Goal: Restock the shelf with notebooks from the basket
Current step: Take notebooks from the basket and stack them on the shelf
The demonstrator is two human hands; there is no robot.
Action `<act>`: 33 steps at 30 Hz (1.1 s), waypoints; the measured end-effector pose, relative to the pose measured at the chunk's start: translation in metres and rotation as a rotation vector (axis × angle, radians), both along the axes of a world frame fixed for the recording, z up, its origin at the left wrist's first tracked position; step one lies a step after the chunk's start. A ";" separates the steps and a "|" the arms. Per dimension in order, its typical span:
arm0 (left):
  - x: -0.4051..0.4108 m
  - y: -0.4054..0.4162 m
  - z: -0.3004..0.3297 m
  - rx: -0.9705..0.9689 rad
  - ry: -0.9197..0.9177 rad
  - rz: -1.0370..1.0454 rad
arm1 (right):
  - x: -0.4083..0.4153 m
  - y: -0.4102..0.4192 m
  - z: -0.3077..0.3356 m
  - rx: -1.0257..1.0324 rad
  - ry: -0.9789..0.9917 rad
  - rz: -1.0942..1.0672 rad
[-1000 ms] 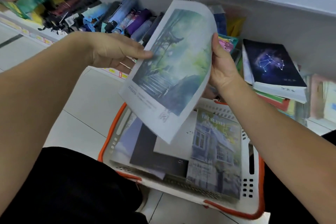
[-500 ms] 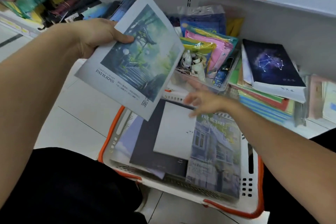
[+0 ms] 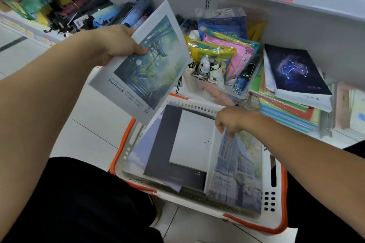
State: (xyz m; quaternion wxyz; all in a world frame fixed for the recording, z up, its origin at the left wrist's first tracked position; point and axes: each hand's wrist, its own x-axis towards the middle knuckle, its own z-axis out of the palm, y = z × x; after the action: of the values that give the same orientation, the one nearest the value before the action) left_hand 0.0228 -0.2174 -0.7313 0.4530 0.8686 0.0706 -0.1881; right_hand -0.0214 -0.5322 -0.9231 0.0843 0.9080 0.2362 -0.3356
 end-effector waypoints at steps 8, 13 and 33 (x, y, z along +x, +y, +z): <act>-0.006 -0.007 -0.002 -0.030 0.009 -0.066 | 0.020 0.003 0.132 0.239 0.039 0.039; -0.024 -0.047 0.007 -0.053 0.043 -0.319 | 0.025 0.025 0.245 0.553 -0.248 0.133; -0.019 -0.064 0.029 -0.198 -0.170 -0.357 | 0.032 0.010 0.236 0.994 -1.054 -0.141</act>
State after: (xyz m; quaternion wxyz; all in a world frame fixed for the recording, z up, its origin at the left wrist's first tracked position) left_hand 0.0036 -0.2811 -0.7020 0.4999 0.8313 -0.1416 -0.1976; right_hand 0.0109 -0.5225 -0.6874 -0.2573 0.8931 0.2297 0.2887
